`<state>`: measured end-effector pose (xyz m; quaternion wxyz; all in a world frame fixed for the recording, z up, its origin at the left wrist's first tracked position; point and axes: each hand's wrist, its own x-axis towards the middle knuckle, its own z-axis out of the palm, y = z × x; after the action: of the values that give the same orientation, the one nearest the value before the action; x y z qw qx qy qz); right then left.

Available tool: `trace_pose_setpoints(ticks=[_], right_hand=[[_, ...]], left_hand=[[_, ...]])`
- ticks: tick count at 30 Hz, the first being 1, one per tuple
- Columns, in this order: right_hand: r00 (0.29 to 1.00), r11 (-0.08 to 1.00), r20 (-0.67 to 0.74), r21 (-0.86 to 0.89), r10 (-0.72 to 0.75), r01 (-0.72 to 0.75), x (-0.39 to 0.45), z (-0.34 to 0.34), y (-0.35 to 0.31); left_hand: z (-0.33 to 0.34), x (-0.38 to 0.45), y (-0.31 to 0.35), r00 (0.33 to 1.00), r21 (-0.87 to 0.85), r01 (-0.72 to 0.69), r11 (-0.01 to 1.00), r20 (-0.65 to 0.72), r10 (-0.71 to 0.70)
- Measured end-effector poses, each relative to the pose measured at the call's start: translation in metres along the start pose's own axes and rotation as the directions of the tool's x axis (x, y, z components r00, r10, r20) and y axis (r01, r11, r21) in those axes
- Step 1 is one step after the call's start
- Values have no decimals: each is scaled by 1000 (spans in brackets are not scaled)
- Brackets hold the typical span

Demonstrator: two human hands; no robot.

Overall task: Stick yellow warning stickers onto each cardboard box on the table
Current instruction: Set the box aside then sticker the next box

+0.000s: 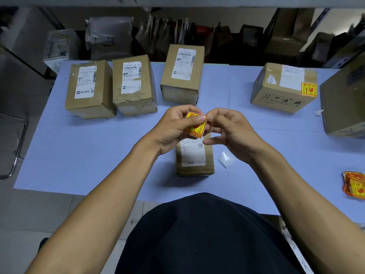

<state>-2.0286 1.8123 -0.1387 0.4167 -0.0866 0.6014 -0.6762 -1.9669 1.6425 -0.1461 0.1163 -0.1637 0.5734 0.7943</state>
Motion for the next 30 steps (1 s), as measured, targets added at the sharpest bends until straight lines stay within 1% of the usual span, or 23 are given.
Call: trace_pose_setpoints(ticks=[3, 6, 17, 24, 27, 30], right_hand=[[1000, 1000, -24, 29, 13, -12, -1, 0, 0], [999, 999, -35, 34, 15, -14, -1, 1, -1], [999, 999, 31, 47, -10, 9, -3, 0, 2], [998, 998, 63, 65, -14, 10, -5, -2, 4], [997, 998, 79, 55, -14, 10, -5, -3, 3], [996, 999, 85, 26, -28, 26, -4, -2, 3]], left_hand=[[1, 0, 0, 999, 17, -3, 1000, -32, 3], [2, 1, 1, 999, 32, 1, 999, -32, 0], [0, -1, 2, 1000, 28, 15, 999, 13, -16], [-2, -3, 1, 1000, 26, 6, 1000, 6, -7], [-1, -2, 3, 1000, 25, 18, 1000, -1, -18], [-3, -2, 4, 999, 6, 22, 1000, 26, -22]])
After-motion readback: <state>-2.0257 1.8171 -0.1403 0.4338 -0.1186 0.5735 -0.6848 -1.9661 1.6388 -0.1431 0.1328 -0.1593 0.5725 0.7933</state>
